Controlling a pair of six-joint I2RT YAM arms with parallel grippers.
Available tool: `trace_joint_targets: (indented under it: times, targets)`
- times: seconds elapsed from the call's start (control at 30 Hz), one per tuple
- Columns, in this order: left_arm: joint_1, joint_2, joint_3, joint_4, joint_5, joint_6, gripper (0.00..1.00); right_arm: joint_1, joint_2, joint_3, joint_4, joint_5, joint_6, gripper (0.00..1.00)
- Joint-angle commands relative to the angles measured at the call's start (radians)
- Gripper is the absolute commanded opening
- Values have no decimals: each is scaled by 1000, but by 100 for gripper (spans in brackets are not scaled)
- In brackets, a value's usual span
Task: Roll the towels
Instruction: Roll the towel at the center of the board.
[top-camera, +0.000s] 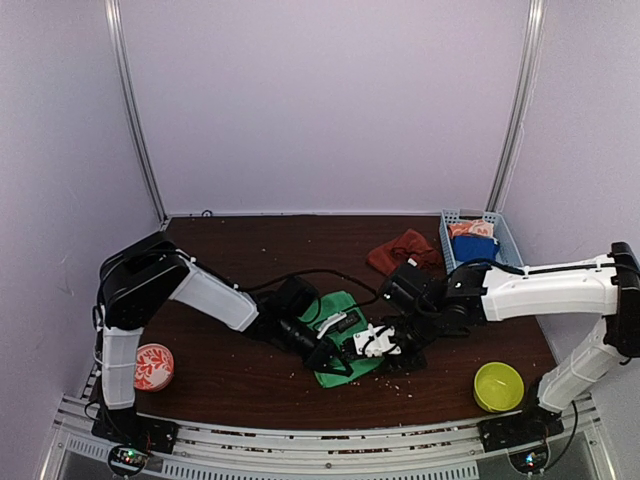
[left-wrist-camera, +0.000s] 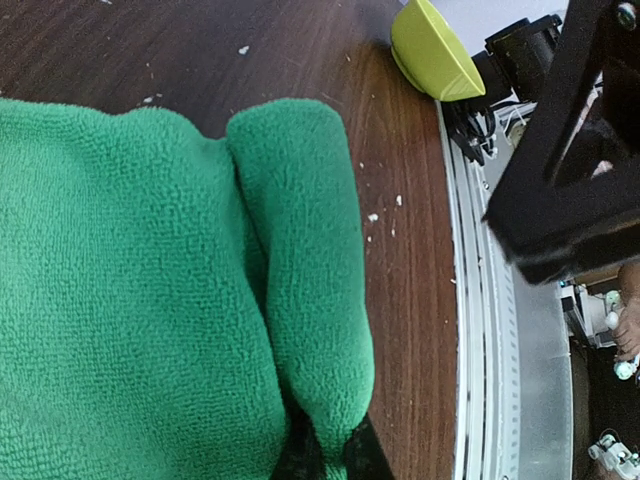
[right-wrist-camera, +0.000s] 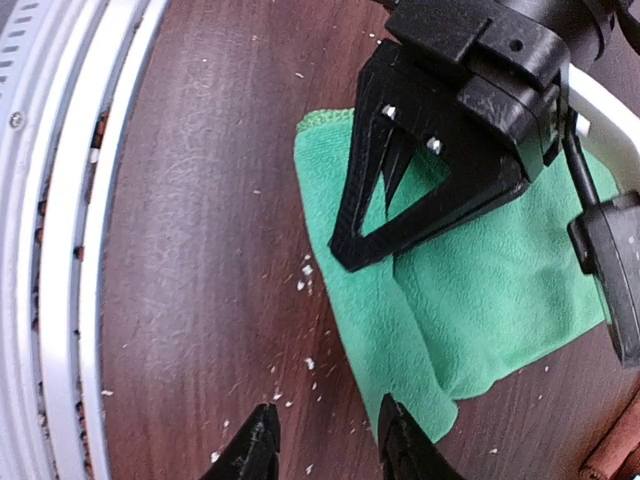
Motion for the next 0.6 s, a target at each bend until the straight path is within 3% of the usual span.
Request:
trace_joint_targets:
  times: [0.0, 0.33, 0.57]
  targets:
    - [-9, 72, -13, -115, -61, -3, 3, 45, 75, 1, 142, 117, -45, 35]
    - [-9, 59, -14, -132, -61, 17, 3, 84, 220, -25, 220, 228, -102, 34]
    - [-9, 56, -9, -147, -53, 33, 1, 104, 177, -61, 268, 281, -105, 34]
